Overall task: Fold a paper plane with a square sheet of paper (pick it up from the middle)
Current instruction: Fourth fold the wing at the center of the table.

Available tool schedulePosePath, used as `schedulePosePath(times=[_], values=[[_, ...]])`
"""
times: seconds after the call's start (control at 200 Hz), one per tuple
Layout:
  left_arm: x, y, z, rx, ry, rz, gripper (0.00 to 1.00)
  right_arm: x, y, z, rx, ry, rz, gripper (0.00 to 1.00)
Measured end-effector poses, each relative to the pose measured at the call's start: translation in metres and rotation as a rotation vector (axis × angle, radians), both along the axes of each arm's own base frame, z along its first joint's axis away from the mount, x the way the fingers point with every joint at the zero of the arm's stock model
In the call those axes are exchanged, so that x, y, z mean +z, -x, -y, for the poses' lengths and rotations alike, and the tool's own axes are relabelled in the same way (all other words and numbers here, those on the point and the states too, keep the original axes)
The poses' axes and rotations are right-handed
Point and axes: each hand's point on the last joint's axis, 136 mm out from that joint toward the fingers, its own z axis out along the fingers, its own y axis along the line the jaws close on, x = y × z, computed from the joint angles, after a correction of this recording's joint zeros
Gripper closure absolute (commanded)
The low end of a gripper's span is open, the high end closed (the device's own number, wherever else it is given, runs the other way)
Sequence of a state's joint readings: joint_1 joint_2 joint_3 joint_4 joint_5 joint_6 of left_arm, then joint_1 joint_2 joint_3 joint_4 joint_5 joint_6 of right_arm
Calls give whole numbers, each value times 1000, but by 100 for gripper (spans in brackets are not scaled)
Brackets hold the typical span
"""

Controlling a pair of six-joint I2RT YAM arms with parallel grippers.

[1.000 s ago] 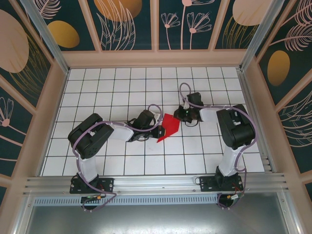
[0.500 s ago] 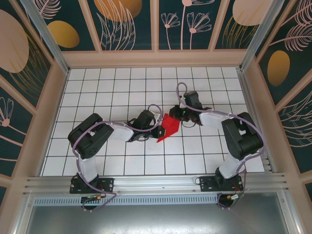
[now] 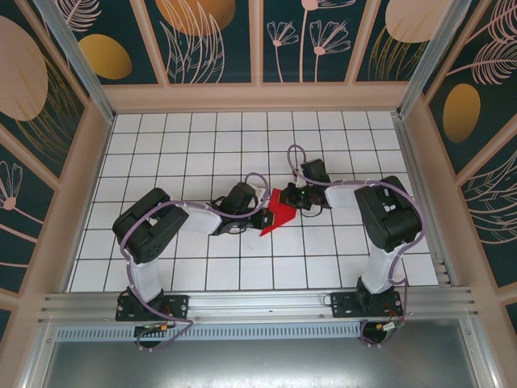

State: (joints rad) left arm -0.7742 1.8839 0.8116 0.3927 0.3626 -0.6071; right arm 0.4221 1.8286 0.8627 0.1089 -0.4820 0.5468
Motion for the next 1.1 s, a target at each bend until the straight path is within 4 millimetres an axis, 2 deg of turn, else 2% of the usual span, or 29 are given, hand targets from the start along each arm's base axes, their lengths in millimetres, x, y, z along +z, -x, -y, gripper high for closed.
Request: schedulePosePath(times=[0.225, 0.37, 0.44, 0.525, 0.63, 0.766, 0.941, 1.101], values=[[0, 0, 0, 9, 11, -1, 100, 0, -25, 32, -77, -62, -21, 100], [0, 0, 0, 13, 14, -4, 100, 3, -52, 66, -183, -34, 15, 100], [0, 0, 0, 17, 17, -7, 100, 7, -54, 72, -205, -31, 30, 100], [1, -1, 0, 22, 18, -10, 100, 17, -44, 63, -194, -53, 54, 100], [1, -1, 0, 24, 19, -11, 100, 28, -17, 42, -160, -96, 74, 100], [1, -1, 0, 26, 19, -13, 100, 31, 11, 16, -105, -126, 62, 100], [1, 1, -2, 36, 21, -21, 100, 32, 26, -9, -52, -145, 47, 100], [2, 3, -5, 46, 21, -34, 100, 21, 25, -20, -38, -131, 17, 100]])
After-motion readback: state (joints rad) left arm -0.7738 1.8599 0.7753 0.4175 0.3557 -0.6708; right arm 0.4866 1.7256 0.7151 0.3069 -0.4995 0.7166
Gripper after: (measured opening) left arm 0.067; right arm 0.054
